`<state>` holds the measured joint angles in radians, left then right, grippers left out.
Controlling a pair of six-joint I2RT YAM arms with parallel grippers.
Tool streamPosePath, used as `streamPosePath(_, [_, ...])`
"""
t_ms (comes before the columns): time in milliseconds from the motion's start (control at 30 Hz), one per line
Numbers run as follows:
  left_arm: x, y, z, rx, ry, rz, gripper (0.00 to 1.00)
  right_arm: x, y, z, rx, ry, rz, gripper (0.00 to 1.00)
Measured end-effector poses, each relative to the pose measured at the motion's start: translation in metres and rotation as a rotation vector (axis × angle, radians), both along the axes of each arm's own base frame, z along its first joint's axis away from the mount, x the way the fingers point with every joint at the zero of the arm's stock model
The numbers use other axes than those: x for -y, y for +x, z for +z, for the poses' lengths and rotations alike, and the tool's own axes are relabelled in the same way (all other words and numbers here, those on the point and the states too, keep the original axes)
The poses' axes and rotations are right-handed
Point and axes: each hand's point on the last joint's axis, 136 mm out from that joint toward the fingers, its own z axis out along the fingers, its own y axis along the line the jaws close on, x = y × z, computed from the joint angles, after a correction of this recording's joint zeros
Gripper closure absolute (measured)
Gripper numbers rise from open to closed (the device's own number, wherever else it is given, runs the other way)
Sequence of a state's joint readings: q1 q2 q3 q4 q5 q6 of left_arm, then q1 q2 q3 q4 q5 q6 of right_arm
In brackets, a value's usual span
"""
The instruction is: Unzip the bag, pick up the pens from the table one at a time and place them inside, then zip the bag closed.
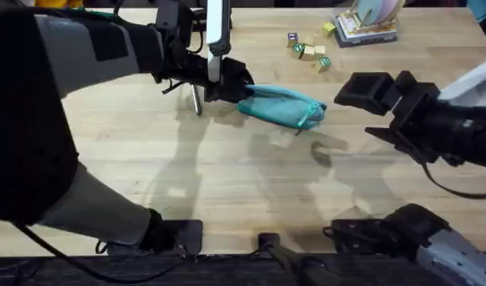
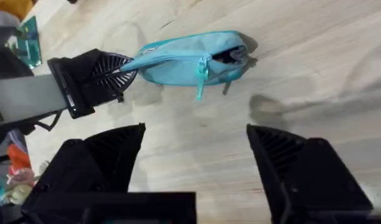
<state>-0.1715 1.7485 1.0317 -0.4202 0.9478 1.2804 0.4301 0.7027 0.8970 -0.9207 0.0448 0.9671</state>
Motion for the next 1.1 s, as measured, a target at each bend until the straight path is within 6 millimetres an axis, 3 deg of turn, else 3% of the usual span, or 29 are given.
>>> streamPosePath(500, [0.0,0.0,0.0,0.0,0.0,0.0,0.958,-0.023,0.033,-0.03,-0.124,0.013,-0.01,0.059])
streamPosePath(667, [0.0,0.0,0.0,0.0,0.0,0.0,0.959,-0.032,0.035,-0.052,-0.223,0.007,-0.001,0.059])
streamPosePath(933, [0.0,0.0,0.0,0.0,0.0,0.0,0.959,-0.042,0.051,-0.068,-0.261,0.009,-0.002,0.068])
streamPosePath(1100, [0.0,0.0,0.0,0.0,0.0,0.0,0.959,-0.041,0.06,-0.079,-0.274,-0.022,-0.024,0.137])
